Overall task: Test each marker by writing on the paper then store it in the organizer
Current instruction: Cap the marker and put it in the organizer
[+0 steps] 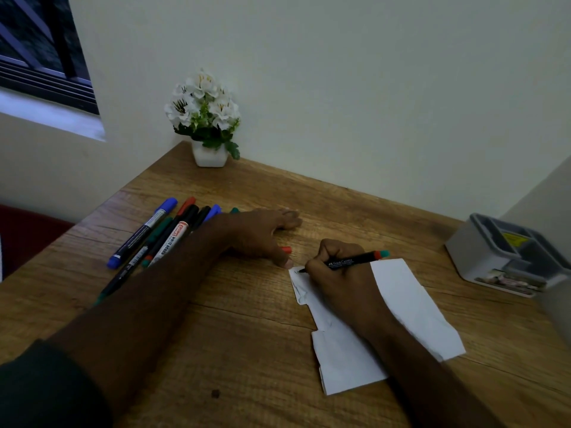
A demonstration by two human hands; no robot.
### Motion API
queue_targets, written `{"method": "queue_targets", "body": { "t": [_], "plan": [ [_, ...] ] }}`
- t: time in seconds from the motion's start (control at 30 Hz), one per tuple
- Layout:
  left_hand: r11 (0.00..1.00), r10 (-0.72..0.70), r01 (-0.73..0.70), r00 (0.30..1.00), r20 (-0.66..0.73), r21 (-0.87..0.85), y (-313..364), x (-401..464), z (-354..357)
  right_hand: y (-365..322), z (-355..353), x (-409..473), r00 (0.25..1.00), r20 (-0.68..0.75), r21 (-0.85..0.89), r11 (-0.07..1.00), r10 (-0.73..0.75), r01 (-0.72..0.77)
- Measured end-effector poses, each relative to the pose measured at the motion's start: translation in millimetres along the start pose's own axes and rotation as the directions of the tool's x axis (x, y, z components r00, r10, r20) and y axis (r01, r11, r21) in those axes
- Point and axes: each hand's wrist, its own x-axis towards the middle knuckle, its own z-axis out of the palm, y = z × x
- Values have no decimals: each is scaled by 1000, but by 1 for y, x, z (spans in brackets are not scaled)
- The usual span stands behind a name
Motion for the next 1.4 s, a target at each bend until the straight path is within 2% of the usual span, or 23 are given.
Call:
{"method": "queue_targets", "body": {
  "t": [0.27, 0.5, 0.7, 0.83, 0.93, 1.4],
  "plan": [
    [1000, 2, -2, 1000, -2, -12, -4, 3, 1, 1, 2, 0, 1000, -13, 27, 1000, 11, -11],
    [1000, -17, 17, 1000, 2, -23, 0, 0, 0, 3, 2, 1, 999, 37, 37, 999, 33, -35],
    [1000, -10, 10, 1000, 9, -4, 3, -2, -2, -4, 1, -1, 1000, -6, 22, 1000, 15, -15],
    [1000, -14, 15, 1000, 16, -10, 2, 0, -1, -4, -9, 0, 995, -92, 70, 997, 47, -40],
    [1000, -11, 12, 1000, 12, -7, -1, 2, 0, -4, -9, -2, 998, -40, -1, 999, 50, -50],
    [1000, -10, 10, 1000, 8, 3, 2, 1, -1, -10, -5, -4, 999, -5, 22, 999, 39, -39]
  ]
}}
